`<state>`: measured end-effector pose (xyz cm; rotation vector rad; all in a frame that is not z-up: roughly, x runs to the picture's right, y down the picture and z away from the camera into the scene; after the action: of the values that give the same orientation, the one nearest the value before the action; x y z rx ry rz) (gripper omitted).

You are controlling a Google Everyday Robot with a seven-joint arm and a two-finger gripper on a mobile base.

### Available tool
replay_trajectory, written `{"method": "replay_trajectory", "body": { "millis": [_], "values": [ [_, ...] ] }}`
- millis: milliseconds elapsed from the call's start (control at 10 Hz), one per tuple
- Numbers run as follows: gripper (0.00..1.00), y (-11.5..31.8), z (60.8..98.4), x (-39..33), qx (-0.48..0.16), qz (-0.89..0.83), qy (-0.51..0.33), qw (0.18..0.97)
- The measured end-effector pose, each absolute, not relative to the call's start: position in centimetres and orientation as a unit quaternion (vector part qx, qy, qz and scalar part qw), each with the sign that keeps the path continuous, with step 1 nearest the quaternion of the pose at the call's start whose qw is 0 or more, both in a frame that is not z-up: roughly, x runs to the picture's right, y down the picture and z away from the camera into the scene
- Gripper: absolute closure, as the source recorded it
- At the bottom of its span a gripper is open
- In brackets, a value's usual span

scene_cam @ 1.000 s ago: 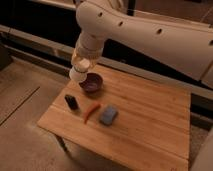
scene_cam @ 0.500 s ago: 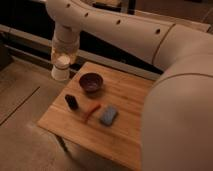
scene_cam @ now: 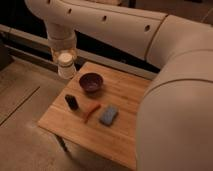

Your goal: Place the ceramic cup over the eraser

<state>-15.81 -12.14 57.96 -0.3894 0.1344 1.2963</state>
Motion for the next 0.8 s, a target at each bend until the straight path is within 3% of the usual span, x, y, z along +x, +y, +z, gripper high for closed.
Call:
{"method": "replay_trajectory", "body": {
  "millis": [400, 800],
  "values": [
    [1.00, -7.5, 58.0, -18.1, -0.247, 0.621, 0.069, 0.741],
    [1.00, -4.9, 61.3, -17.1, -0.291, 0.638, 0.109, 0.704]
  ]
}}
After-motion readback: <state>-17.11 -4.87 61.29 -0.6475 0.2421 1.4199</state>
